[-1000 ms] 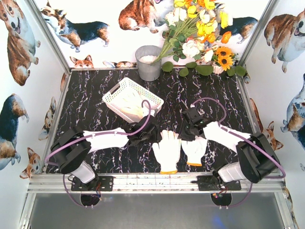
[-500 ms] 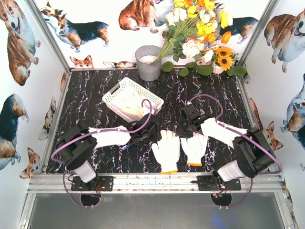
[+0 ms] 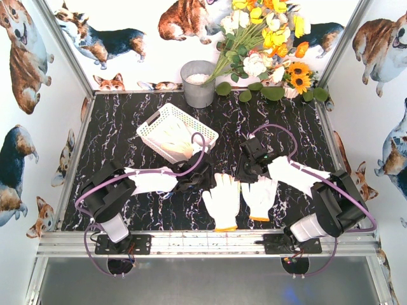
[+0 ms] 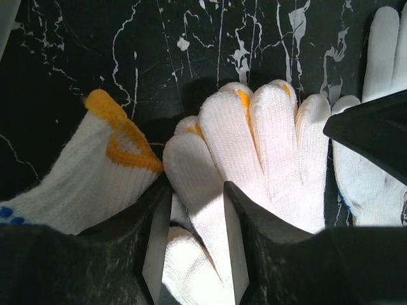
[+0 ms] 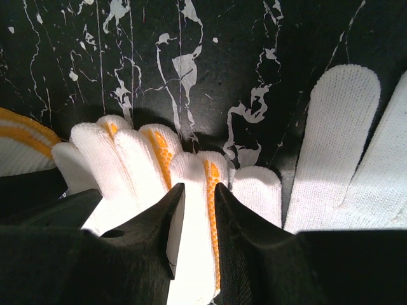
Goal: Put the gloves into the storage basket
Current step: Pair the glove with the glove.
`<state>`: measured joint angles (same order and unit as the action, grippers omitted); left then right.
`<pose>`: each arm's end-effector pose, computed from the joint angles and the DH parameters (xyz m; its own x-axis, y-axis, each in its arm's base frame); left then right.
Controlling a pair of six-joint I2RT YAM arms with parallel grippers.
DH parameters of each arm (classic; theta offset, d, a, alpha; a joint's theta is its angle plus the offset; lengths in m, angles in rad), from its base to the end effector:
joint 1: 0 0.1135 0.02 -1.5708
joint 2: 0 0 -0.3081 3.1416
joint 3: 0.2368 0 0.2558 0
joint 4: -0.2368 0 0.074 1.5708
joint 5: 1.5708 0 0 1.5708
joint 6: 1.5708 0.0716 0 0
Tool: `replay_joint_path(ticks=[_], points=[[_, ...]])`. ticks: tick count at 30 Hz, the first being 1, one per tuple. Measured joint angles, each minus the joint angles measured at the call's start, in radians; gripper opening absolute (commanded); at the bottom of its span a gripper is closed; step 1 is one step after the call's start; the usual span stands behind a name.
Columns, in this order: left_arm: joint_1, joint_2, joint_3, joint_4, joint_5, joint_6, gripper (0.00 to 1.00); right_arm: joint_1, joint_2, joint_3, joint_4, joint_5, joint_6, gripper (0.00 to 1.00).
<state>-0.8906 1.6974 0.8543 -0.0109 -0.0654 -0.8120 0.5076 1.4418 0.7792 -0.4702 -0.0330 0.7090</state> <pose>0.2330 -0.2806 0.1637 -0.8696 -0.0764 -0.4878 0.1711 0.8801 -0.4428 0.2392 0.1358 0.1816 -0.9250 0.2301 -0.3025 0.1373 0.9444 0.2988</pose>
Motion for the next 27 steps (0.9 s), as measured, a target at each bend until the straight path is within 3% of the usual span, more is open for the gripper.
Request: replay_joint_path(ticks=[5,13,16,22,27], points=[[0.000,0.006,0.001,0.025,0.013,-0.002,0.30,0.000,0.019,0.005,0.000,-0.005,-0.001,0.22],[0.000,0.046,0.050,0.035,0.042,0.006,0.30,0.000,0.042,0.008,-0.002,-0.016,-0.008,0.00],[0.000,0.050,0.057,0.038,0.043,0.009,0.31,0.000,0.041,0.008,-0.002,-0.016,-0.008,0.00],[0.000,0.050,0.056,0.034,0.034,0.013,0.45,0.000,0.003,0.008,-0.014,-0.006,-0.008,0.00],[0.000,0.042,0.056,0.013,0.011,0.026,0.47,-0.002,-0.065,-0.008,-0.021,0.010,-0.004,0.00]])
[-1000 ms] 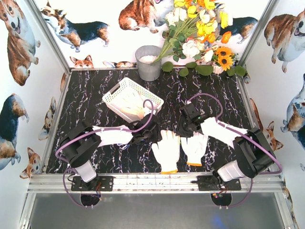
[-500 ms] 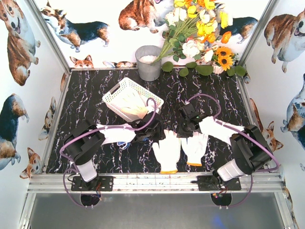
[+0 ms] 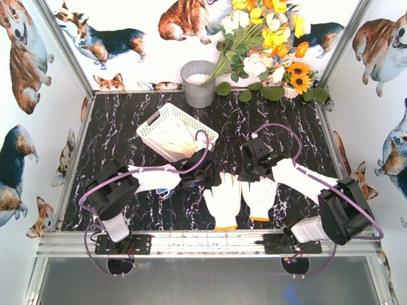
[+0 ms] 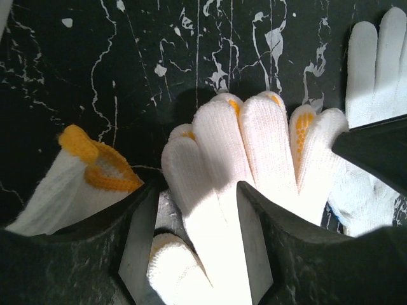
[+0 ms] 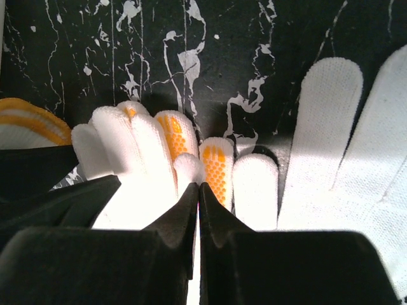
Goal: Put the gloves into the storage basket
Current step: Pair the glove with the glove.
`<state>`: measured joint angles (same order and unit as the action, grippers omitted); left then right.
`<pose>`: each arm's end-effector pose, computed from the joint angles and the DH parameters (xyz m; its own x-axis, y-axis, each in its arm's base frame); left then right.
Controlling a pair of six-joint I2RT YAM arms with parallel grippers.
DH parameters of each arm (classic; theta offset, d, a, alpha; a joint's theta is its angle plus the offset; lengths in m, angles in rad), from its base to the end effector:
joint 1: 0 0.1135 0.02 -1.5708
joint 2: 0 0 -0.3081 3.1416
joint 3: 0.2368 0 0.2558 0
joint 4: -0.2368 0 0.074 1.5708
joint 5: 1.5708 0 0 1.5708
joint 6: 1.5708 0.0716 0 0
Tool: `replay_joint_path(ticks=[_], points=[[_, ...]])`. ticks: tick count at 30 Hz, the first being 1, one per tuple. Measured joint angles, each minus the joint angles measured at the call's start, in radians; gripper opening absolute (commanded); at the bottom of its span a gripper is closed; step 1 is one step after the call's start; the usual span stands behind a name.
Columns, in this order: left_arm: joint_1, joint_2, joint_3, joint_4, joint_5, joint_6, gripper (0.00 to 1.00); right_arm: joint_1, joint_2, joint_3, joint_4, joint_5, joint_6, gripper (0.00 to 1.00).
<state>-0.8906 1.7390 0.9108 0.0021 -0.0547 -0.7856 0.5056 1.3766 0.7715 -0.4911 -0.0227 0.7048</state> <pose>0.2436 -0.2949 0.1677 -0.8595 -0.0604 -0.5076 0.2053 0.8686 -0.4509 0.2317 0.1301 0.1942 -0.9124 0.2353 -0.3350 0.1284 0.9415 0.3114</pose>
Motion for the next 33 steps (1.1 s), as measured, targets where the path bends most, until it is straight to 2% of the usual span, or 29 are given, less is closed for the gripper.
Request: replay_joint_path(ticks=[7,19,33], points=[[0.000,-0.027,0.000,-0.015,-0.030,0.005,0.42,-0.011,-0.012,-0.016,-0.008,0.006,0.000,0.00],[0.000,-0.031,0.000,-0.007,-0.039,0.013,0.17,-0.019,0.024,-0.016,0.000,0.025,0.001,0.00],[0.000,0.007,0.000,0.010,-0.040,0.019,0.19,-0.024,0.080,-0.015,0.033,0.028,-0.001,0.00]])
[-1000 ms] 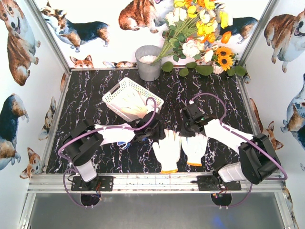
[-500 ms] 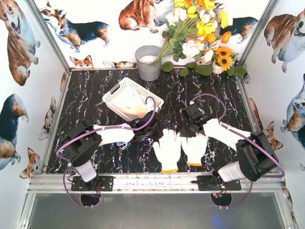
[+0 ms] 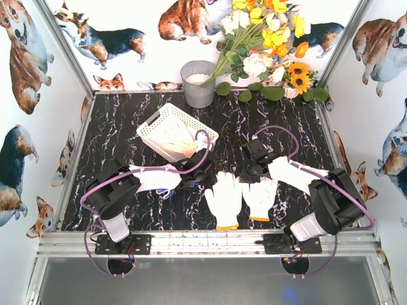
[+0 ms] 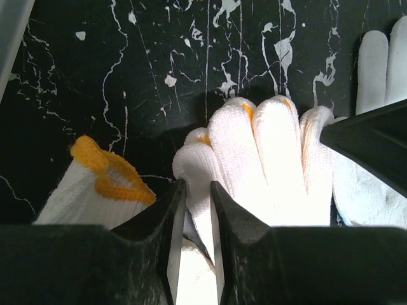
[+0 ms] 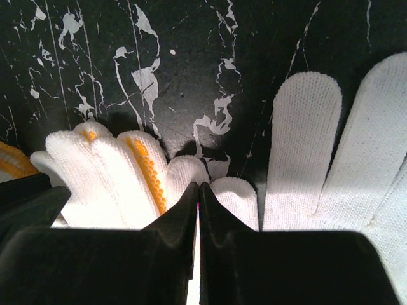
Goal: Put the gloves into the storage basket
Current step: Pair the glove with the glove, then pick up the glove from the center of the board.
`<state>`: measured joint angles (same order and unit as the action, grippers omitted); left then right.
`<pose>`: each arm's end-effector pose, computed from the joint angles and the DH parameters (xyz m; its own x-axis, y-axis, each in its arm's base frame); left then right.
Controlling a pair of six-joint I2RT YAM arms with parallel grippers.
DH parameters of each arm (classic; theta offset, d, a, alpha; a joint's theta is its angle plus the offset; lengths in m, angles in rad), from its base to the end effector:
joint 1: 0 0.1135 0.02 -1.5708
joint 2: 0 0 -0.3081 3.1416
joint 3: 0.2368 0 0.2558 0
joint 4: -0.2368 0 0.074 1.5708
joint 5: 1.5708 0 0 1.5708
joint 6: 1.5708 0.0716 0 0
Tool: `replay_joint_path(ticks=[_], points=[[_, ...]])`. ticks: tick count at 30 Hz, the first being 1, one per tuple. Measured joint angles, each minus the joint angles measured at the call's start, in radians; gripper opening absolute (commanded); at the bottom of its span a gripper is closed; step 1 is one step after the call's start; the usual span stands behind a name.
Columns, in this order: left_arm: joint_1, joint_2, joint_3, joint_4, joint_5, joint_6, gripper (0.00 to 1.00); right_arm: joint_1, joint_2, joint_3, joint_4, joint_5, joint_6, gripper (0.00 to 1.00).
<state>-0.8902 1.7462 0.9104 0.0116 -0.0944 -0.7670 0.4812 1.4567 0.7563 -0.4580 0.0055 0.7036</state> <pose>0.2467 -0.2940 0.1660 -0.8416 -0.0585 -0.5370 0.2076 0.8828 -0.4215 0.2414 0.1256 0.1718 -0.9174 0.2508 -0.3089 0.1740 0.9510 0.2555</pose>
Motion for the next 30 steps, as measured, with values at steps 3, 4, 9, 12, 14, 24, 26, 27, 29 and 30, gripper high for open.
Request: replay_joint_path(ticks=[3,4,9,12,14,24,26,27,29,30], points=[[0.000,0.003,0.001,-0.003,0.000,0.006,0.28,-0.002,0.013,0.001,0.008,-0.002,-0.001,0.02],[0.000,0.003,0.005,-0.010,-0.001,0.010,0.34,-0.003,0.013,0.001,0.010,-0.003,-0.002,0.06],[0.000,-0.013,0.050,-0.077,-0.008,0.048,0.51,-0.011,-0.004,0.001,0.006,-0.036,-0.003,0.29],[0.000,-0.064,0.079,-0.123,-0.011,0.072,0.56,-0.013,-0.057,0.001,-0.004,-0.067,0.004,0.36],[0.000,-0.120,0.087,-0.146,-0.016,0.085,0.56,-0.013,-0.107,0.001,-0.016,-0.085,0.007,0.38],[-0.039,-0.302,0.010,-0.165,0.044,0.061,0.36,-0.013,-0.405,-0.147,-0.063,-0.253,0.081,0.44],[-0.071,-0.304,-0.027,-0.160,0.065,0.036,0.32,-0.012,-0.450,-0.196,-0.064,-0.294,0.106,0.46],[-0.093,-0.304,-0.043,-0.158,0.073,0.022,0.30,-0.012,-0.473,-0.223,-0.066,-0.315,0.119,0.47],[-0.138,-0.299,-0.059,-0.154,0.088,-0.002,0.28,-0.010,-0.509,-0.266,-0.064,-0.348,0.145,0.47],[-0.163,-0.292,-0.061,-0.144,0.095,-0.016,0.27,-0.006,-0.525,-0.289,-0.062,-0.364,0.164,0.48]])
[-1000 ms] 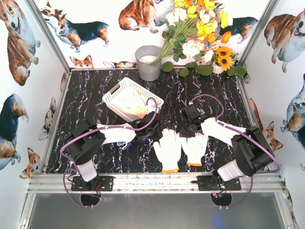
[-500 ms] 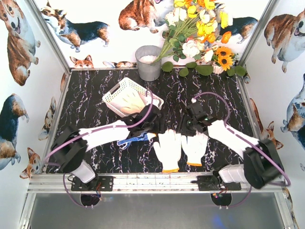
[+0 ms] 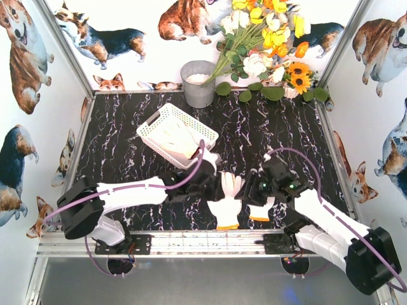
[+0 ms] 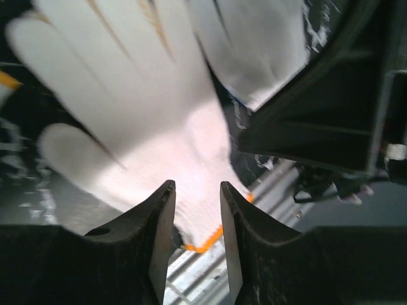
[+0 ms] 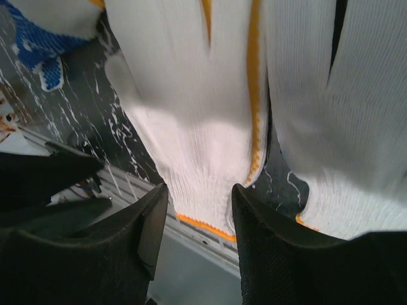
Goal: Put the gloves into the storage basket
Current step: Pick up the glove from the center of the board.
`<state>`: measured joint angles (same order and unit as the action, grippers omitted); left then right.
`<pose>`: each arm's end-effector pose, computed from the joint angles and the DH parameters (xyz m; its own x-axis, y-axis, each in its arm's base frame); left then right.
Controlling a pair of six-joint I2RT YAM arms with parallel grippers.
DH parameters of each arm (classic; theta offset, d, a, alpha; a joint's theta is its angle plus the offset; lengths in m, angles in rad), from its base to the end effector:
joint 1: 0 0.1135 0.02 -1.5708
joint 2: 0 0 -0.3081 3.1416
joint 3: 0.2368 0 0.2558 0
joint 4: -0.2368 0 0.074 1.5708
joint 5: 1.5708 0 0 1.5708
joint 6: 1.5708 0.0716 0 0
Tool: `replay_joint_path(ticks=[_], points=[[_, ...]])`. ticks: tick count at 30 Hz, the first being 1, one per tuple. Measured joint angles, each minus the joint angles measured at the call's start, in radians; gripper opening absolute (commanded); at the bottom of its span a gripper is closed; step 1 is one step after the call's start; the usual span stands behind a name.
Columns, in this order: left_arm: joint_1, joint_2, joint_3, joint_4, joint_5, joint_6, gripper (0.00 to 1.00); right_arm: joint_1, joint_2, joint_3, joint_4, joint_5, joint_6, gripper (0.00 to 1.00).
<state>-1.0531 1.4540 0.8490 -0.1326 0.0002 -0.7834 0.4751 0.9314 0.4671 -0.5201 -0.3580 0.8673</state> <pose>0.1635 -0.2872 0.2295 -0.8491 0.0649 -0.5243 0.3809 0.7629 -0.5224 0.1338 0.0971 0.1855 -0.9373 0.3210 -0.1354 0.1762 0.7719 0.6108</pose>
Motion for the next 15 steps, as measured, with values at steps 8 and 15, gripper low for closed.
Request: replay_joint_path(ticks=[8,15], points=[[-0.074,0.079,-0.037,0.114,0.047,-0.080,0.19,0.085,-0.013,-0.124,0.077,-0.060,0.106,0.48],[-0.101,0.128,-0.102,0.175,0.054,-0.115,0.17,0.108,-0.028,-0.181,0.128,-0.057,0.163,0.48]])
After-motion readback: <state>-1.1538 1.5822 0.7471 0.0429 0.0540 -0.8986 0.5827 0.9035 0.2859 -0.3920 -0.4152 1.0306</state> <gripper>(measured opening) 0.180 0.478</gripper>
